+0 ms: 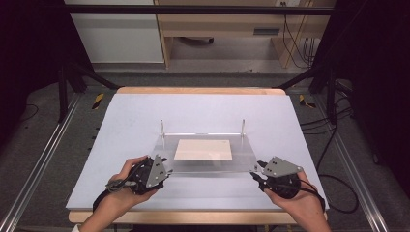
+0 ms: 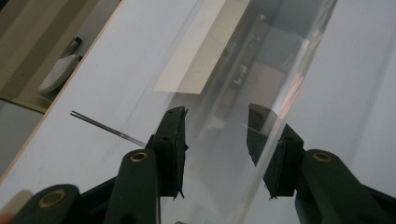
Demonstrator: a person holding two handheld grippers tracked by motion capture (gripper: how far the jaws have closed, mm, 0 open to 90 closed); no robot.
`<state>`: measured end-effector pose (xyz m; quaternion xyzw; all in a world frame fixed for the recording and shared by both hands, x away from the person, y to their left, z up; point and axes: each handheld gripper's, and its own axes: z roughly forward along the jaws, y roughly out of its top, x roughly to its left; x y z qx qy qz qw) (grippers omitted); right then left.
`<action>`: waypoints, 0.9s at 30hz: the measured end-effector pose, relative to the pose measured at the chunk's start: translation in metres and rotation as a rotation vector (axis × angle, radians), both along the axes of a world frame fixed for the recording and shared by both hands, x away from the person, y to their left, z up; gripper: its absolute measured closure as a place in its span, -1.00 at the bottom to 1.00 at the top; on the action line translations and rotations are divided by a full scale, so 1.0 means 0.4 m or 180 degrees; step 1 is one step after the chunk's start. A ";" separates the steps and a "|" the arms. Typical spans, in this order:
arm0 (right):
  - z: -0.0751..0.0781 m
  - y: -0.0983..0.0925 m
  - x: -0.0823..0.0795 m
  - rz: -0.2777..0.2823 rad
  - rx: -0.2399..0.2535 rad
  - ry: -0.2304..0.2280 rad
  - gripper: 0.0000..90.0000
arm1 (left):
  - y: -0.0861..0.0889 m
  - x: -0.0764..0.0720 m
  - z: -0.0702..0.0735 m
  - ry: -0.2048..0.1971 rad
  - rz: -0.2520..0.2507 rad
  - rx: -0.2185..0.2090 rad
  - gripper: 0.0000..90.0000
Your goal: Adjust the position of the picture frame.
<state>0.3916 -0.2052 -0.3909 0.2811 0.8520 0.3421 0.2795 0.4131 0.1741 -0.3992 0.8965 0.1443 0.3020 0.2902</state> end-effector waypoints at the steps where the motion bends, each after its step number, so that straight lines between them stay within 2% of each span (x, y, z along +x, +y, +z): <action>1: 0.000 0.000 0.000 -0.0004 0.0011 0.0000 0.30 | -0.001 0.000 0.001 -0.0018 0.0012 -0.0012 0.24; 3: 0.001 -0.002 0.001 -0.0006 0.0043 -0.0024 0.30 | -0.005 -0.005 0.007 -0.0108 0.0036 0.0013 0.31; 5: 0.004 -0.004 0.002 -0.0018 0.0089 -0.0052 0.31 | -0.007 -0.006 0.013 -0.0145 0.0088 -0.0009 0.35; 10: 0.003 -0.005 0.009 0.0045 0.0131 -0.0196 0.26 | -0.004 0.004 0.027 -0.0115 0.0123 -0.0093 0.37; 12: 0.002 0.000 0.014 0.0094 0.0094 -0.0264 0.21 | -0.004 0.006 0.030 -0.0103 0.0136 -0.0107 0.37; 17: 0.003 0.019 0.030 0.0196 0.0051 -0.0350 0.32 | 0.003 0.011 0.038 -0.0079 0.0163 -0.0210 0.38; 21: 0.022 0.025 0.035 0.0163 0.0057 -0.0325 0.35 | 0.010 0.022 0.054 -0.0055 0.0186 -0.0274 0.40; 24: 0.037 0.031 0.038 0.0160 0.0081 -0.0262 0.36 | 0.016 0.031 0.067 -0.0015 0.0206 -0.0294 0.42; 27: 0.058 0.037 0.048 0.0179 0.0099 -0.0186 0.36 | 0.026 0.047 0.085 0.0046 0.0228 -0.0373 0.42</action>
